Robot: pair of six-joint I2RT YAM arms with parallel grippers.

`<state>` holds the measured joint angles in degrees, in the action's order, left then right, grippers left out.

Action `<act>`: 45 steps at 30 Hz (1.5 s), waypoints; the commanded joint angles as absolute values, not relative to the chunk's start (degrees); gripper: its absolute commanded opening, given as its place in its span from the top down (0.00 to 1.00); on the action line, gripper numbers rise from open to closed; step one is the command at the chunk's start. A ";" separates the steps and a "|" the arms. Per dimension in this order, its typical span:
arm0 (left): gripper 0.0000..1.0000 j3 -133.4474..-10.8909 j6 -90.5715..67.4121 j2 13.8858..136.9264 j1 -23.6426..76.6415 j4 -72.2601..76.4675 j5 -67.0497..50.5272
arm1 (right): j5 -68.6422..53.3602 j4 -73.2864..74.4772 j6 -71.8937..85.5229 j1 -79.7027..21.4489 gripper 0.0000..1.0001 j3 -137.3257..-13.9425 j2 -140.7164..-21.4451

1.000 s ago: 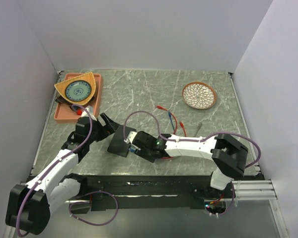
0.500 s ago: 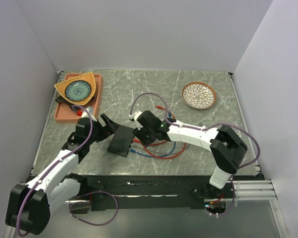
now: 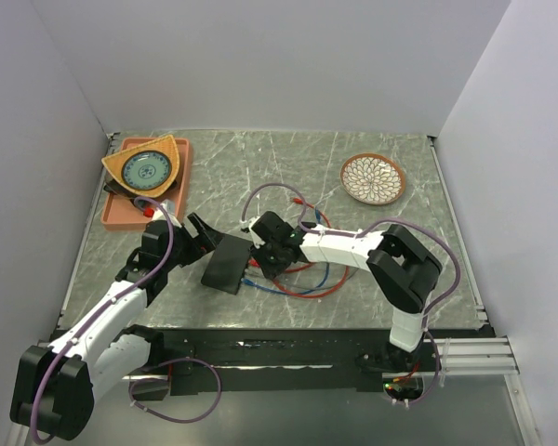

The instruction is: Insert the plug into the switch port

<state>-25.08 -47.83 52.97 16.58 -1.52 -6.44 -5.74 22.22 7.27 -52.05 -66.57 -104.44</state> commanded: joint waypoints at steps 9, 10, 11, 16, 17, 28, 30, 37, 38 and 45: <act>0.01 -26.02 -47.81 51.77 16.35 -2.02 -5.80 | -4.40 20.13 6.24 -51.33 1.00 -67.77 -101.17; 0.01 -26.19 -47.73 51.68 16.35 -2.02 -5.80 | -4.22 20.13 5.98 -51.24 1.00 -67.42 -99.33; 0.01 -26.28 -47.64 51.68 16.35 -2.11 -5.89 | -3.87 20.21 5.45 -51.24 1.00 -66.98 -98.53; 0.00 -26.89 -47.55 51.15 16.35 -1.58 -7.55 | -1.50 22.14 3.96 -51.24 1.00 -66.53 -94.14; 0.00 -26.89 -47.64 50.98 16.35 -1.32 -7.91 | -1.23 22.15 3.43 -51.24 1.00 -66.36 -93.61; 0.01 -23.29 -51.76 51.67 16.35 20.18 -28.20 | -8.08 15.04 -1.75 -51.24 1.00 -58.11 -81.66; 0.01 -22.85 -52.64 52.99 16.43 22.93 -32.24 | -9.05 13.54 -2.02 -51.33 1.00 -57.13 -79.29; 0.07 -22.41 -54.49 53.97 16.35 29.35 -37.44 | -11.34 8.97 -5.00 -52.64 1.00 -53.18 -72.60; 0.07 -22.41 -54.67 53.79 16.43 29.96 -37.70 | -8.90 8.79 -5.36 -52.99 1.00 -53.00 -71.81; 0.14 -22.68 -55.90 54.58 16.87 31.46 -39.99 | 8.39 14.32 -6.68 -57.82 1.00 -57.39 -74.53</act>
<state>-22.63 -54.41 54.26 16.53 26.28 -36.75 -3.95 13.34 -4.58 -54.87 -53.76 -73.67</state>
